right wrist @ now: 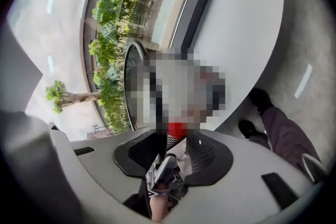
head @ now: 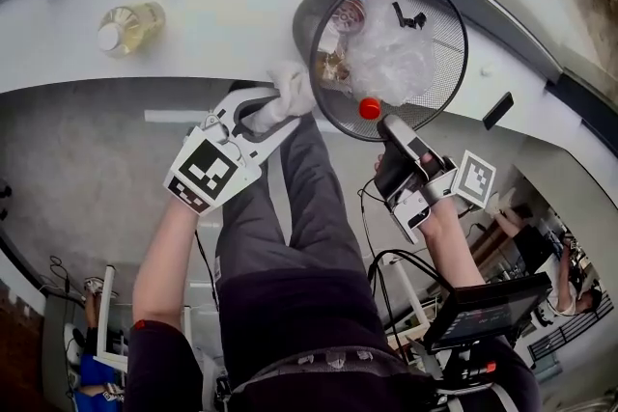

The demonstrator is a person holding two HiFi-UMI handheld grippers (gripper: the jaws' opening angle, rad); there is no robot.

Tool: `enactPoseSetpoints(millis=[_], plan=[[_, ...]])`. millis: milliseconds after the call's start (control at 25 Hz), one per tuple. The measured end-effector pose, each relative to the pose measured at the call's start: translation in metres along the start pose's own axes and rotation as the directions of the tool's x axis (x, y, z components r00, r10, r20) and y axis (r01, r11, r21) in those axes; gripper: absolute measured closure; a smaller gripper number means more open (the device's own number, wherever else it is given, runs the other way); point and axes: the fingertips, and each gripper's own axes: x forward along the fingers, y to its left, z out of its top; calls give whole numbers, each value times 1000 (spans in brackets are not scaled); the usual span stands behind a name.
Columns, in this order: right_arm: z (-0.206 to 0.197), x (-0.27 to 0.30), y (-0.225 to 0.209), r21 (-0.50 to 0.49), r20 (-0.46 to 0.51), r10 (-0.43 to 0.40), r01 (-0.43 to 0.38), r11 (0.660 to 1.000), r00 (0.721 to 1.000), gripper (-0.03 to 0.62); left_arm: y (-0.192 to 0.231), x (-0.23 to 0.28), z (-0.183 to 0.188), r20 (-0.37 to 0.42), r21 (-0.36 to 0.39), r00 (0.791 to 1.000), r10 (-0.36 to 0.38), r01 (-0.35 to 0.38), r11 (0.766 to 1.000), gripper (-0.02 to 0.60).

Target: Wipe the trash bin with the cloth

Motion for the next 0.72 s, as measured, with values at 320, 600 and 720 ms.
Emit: enactPoseSetpoints(millis=[320,600,720], plan=[[64,-42,17,-415,107,-83,120,902,991,461,89,-22,61,123,-10,965,230,-231,973,472],[79,-23,25,-366,54,10,10,931,998,468,81,-7,92,180,-45,963,198,-193,980,472],[73,-24,24,-252,100,46,-19,968,994,467,71,-10,76,157,-85,973,169,-157,984,472]])
